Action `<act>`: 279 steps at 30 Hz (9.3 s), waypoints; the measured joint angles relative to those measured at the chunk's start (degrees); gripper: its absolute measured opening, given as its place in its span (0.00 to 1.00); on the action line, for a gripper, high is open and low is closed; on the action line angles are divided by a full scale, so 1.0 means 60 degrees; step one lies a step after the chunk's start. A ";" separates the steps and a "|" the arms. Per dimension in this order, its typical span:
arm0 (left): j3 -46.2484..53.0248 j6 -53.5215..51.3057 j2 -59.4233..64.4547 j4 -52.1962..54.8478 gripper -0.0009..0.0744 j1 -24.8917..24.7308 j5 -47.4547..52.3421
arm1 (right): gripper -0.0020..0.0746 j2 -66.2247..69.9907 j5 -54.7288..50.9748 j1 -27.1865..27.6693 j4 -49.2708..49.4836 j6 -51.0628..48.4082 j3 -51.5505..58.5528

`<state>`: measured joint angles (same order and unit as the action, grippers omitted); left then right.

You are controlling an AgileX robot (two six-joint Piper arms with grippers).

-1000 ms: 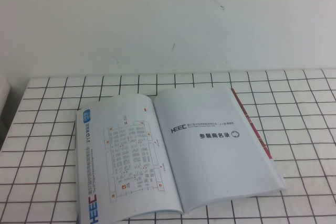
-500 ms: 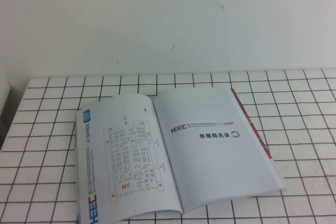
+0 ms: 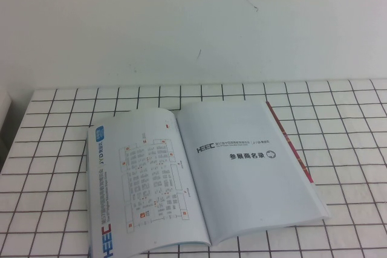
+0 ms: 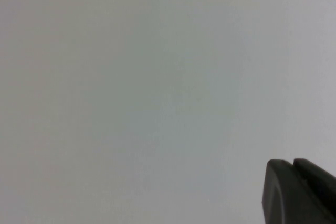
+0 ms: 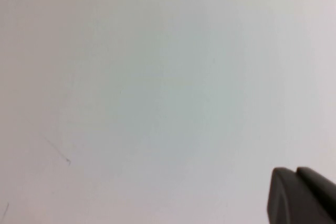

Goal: Close book
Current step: 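Close the open booklet and leave it lying on the table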

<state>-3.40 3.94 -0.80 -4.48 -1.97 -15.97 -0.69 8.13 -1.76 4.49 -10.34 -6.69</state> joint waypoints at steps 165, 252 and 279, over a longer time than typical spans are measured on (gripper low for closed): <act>-0.9012 -0.4158 0.8793 -0.2666 0.01 -0.0800 0.7999 | 0.02 0.8227 -0.5646 -0.1613 0.6119 -0.9171 -0.7286; 0.0673 -0.2032 0.0014 -0.0461 0.01 -0.0481 0.5973 | 0.02 0.0858 -0.7249 -0.1388 0.1434 -0.1979 -0.1756; 0.0673 -0.0192 0.0014 0.0286 0.01 -0.0481 0.5954 | 0.02 0.0858 -0.7249 -0.1388 0.1463 -0.1979 -0.1756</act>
<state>0.64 2.79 -0.72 -2.77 -4.86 19.75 4.46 -35.37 -10.09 13.27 -22.21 -17.22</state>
